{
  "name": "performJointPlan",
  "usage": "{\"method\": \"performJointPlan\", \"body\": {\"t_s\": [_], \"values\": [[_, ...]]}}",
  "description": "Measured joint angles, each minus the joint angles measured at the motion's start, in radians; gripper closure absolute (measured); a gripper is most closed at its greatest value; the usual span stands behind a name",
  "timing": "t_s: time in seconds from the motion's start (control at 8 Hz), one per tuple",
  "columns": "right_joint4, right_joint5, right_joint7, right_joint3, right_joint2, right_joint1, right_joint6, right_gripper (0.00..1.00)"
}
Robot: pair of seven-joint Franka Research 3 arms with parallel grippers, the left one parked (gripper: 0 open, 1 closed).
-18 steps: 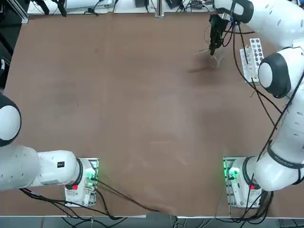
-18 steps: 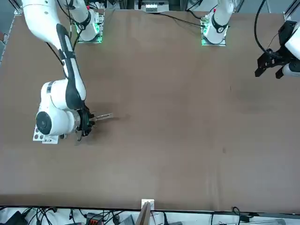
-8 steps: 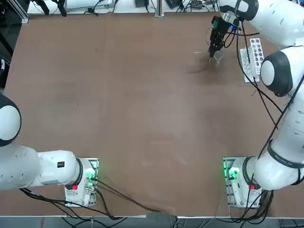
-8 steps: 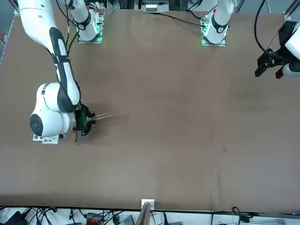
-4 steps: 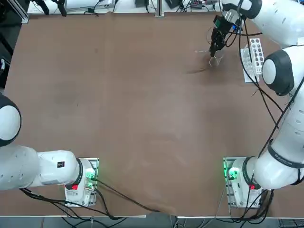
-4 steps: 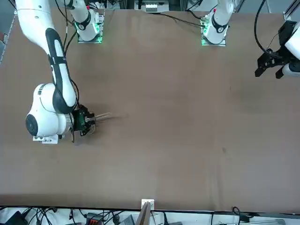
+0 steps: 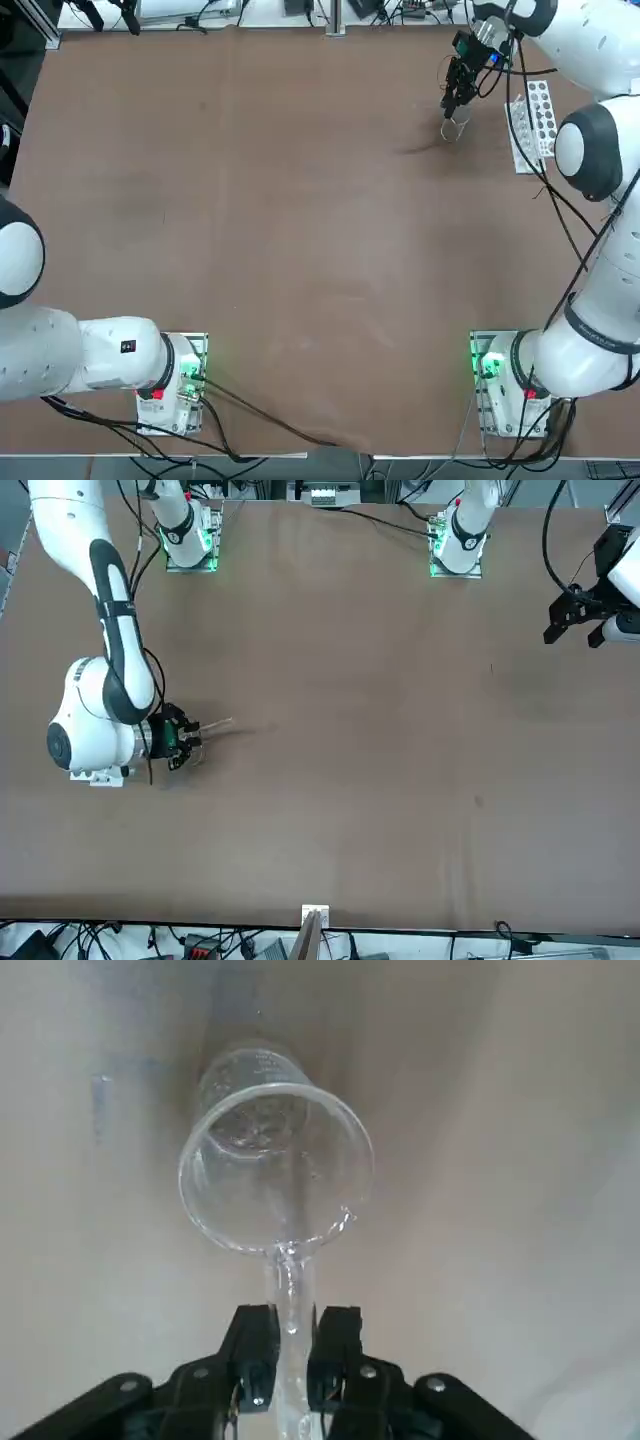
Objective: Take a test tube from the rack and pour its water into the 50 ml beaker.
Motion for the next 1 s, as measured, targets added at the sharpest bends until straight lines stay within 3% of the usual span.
{"method": "performJointPlan", "body": {"t_s": [0.75,1.0], "values": [[0.0,0.0,-0.001,0.0,-0.001,-0.005,0.0,0.79],[0.008,-0.063,0.052,0.0,-0.006,0.016,0.002,0.79]]}}
